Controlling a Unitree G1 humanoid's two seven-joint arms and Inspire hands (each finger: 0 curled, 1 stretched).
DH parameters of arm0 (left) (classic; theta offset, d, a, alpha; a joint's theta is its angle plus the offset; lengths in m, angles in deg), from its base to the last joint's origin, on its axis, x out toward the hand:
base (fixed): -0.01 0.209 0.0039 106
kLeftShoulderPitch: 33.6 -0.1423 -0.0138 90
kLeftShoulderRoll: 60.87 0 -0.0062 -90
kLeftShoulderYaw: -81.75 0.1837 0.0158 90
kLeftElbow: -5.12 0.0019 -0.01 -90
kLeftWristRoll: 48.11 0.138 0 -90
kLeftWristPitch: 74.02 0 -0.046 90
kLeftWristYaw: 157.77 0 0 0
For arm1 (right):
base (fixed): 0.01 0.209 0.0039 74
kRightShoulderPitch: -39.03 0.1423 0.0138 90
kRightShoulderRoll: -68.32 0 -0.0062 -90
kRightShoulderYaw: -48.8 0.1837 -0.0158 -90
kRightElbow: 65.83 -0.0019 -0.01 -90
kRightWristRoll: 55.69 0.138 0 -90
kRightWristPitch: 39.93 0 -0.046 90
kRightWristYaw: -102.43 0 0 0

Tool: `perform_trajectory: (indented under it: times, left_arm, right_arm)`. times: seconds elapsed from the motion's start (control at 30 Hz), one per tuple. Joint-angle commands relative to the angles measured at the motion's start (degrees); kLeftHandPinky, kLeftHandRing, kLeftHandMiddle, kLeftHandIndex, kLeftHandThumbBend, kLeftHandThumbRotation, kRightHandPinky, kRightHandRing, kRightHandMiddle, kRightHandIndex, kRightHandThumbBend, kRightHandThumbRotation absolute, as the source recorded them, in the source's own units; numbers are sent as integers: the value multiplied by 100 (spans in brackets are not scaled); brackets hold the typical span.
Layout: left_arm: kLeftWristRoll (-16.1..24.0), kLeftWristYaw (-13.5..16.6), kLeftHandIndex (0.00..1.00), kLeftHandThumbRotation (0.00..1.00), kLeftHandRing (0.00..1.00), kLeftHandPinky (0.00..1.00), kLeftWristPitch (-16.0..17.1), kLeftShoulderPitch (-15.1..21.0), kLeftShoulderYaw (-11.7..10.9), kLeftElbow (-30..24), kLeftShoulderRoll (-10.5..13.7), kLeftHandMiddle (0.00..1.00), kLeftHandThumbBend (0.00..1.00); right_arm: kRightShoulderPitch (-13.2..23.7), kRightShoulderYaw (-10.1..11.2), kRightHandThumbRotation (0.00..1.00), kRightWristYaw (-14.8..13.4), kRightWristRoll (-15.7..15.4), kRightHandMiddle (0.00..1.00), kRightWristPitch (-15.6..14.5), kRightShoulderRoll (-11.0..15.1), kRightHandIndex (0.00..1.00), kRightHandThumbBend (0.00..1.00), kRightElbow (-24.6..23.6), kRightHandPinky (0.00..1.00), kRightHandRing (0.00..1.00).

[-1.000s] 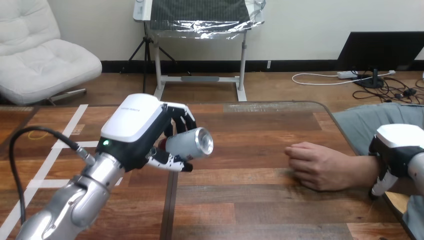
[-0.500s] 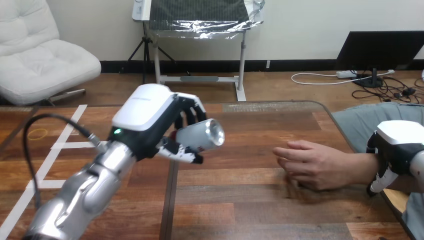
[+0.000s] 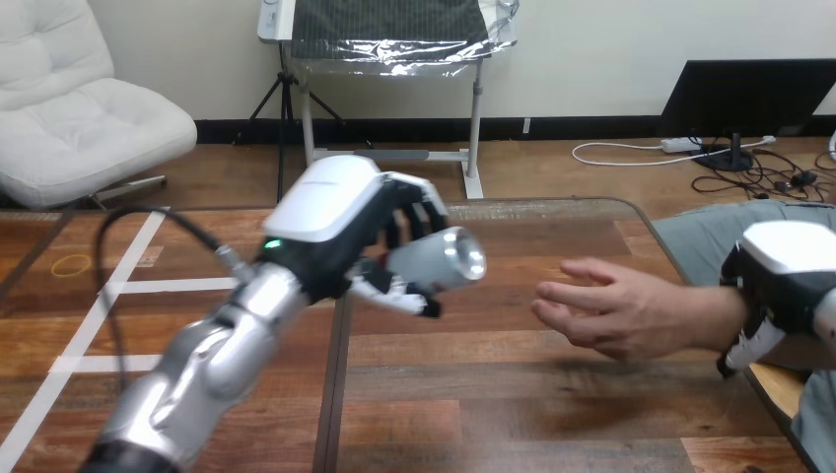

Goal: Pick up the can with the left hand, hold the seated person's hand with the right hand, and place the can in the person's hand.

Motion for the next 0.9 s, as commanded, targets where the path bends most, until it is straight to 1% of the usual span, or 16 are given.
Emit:
perform_trajectory:
  times: [0.0,0.13,0.33,0.53,0.7,0.87]
  left_arm:
    - [-191,-9,49,0,38,32,-29,690,11,28,-216,45,64]
    - [-177,-25,48,0,37,31,-16,842,71,99,-362,45,65]
    - [-157,-61,47,0,37,31,-16,1055,171,185,-560,44,65]
    - [-151,-173,47,0,36,30,-137,1246,261,225,-786,44,66]
    - [-149,-204,47,0,36,30,-192,1388,343,305,-963,44,68]
    - [-80,-192,47,0,36,31,-239,1557,475,426,-1161,44,67]
  right_arm:
    - [210,310,0,15,133,34,-7,136,38,74,-513,18,25]
    - [183,370,0,102,170,35,-18,195,38,74,-801,19,26]
    - [168,491,0,204,228,37,-3,211,39,77,-1080,21,28]
    - [215,493,0,291,139,38,-18,228,40,77,-1325,22,29]
    - [267,495,0,387,92,38,-59,219,40,78,-1496,23,30]
    - [333,505,0,473,36,40,-145,191,40,80,-1684,24,31]
